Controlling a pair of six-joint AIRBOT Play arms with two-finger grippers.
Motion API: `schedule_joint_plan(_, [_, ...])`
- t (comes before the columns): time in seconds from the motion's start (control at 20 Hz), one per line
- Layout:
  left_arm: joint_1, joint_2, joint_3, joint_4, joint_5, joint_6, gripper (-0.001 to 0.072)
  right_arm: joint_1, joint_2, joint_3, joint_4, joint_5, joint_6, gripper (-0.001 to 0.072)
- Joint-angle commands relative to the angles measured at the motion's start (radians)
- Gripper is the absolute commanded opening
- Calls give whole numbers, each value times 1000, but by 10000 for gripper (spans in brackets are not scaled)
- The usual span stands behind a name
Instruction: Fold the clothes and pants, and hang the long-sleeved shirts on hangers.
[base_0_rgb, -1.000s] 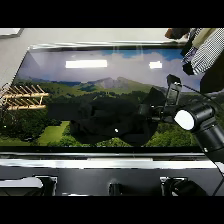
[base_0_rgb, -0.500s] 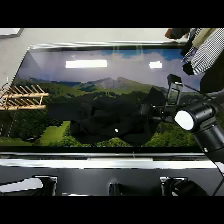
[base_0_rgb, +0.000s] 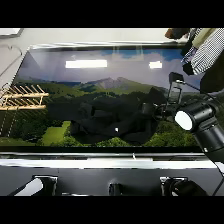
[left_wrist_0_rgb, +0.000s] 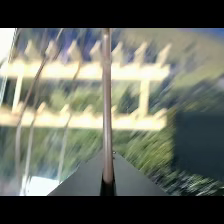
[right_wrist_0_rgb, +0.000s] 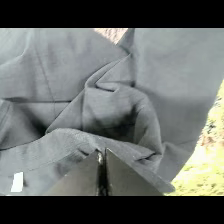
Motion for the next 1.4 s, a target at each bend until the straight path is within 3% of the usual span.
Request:
schedule_joint_plan(0.0, [-102,146,-74,-143,25,90,14,0,0,0,-60,-1,29,28])
schedule_joint_plan(0.25, [-370,422,-364,-151,-35,107,16,0,-6,0,-131,3,146,28])
schedule_joint_plan(0.5, [-608,669,-592,-155,-78,-8,17,0,-37,-1,-145,18,156,28])
schedule_joint_plan(0.7, [-751,797,-666,-171,-212,-13,17,0,-71,-1,-163,14,183,28])
schedule_joint_plan(0.95, [-842,832,-705,-286,-275,-32,17,0,-94,-1,-206,5,227,28])
schedule_joint_plan(1.35, [-845,819,-737,-352,-275,-27,17,0,-105,0,-226,-20,234,28])
